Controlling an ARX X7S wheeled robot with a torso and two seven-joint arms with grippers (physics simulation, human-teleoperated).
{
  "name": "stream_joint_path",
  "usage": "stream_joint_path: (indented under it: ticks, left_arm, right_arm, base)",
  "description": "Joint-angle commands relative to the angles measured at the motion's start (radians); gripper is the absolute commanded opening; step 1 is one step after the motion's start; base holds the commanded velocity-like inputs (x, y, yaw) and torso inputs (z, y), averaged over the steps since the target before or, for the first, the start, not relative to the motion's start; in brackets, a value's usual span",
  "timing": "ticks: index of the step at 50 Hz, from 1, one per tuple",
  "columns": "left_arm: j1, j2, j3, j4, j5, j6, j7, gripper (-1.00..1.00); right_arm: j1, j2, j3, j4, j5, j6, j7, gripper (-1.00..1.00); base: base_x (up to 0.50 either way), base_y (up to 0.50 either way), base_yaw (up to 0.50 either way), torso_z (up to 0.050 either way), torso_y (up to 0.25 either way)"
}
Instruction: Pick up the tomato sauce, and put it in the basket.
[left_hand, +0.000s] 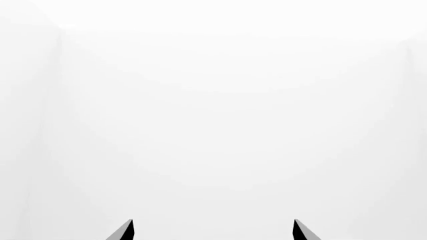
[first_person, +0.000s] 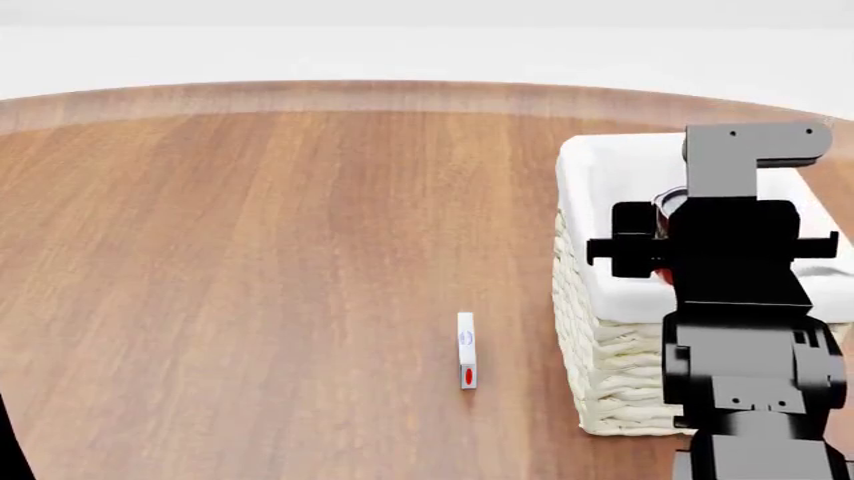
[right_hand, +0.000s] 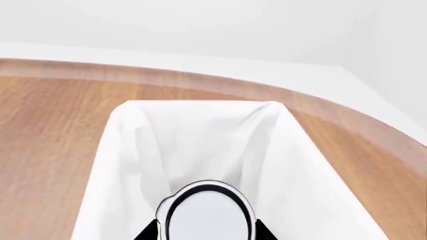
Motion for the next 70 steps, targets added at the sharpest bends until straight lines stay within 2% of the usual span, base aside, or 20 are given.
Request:
stream_joint_path:
  ticks: [1, 32, 33, 55, 61, 70]
  left_arm:
    - [-0.001, -0.003, -0.002, -0.004, -0.006, 0.003, -0.003, 1.00]
    - [-0.005, -0.009, 0.010, -0.004, 0.002, -0.001, -0.012, 1.00]
    - [-0.005, -0.009, 0.011, -0.005, 0.003, 0.000, -0.012, 1.00]
    - [0.002, -0.015, 0.014, -0.002, 0.005, 0.007, -0.017, 1.00]
    - [0.001, -0.016, 0.017, 0.000, 0.005, 0.005, -0.018, 1.00]
    - [-0.007, -0.017, 0.025, -0.003, 0.002, 0.002, -0.017, 1.00]
  right_arm:
    - [0.006, -0.001, -0.008, 0.000, -0.026, -0.009, -0.007, -1.00]
    - [0.006, -0.003, -0.018, 0.000, -0.027, -0.067, 0.017, -1.00]
    - [0.006, -0.003, -0.018, 0.000, -0.027, -0.067, 0.020, 1.00]
    - [-0.001, 0.001, 0.006, 0.000, -0.025, -0.088, 0.022, 1.00]
    - [-0.006, -0.001, 0.023, 0.000, -0.021, -0.137, 0.020, 1.00]
    - [-0.005, -0.013, -0.040, 0.000, -0.037, -0.277, 0.015, 1.00]
  base:
    - [0.00, 0.00, 0.00, 0.000, 0.000]
    - [0.00, 0.00, 0.00, 0.000, 0.000]
    - [0.00, 0.00, 0.00, 0.000, 0.000]
    - [0.00, 0.00, 0.00, 0.000, 0.000]
    - [0.00, 0.00, 0.00, 0.000, 0.000]
    - [0.00, 0.00, 0.00, 0.000, 0.000]
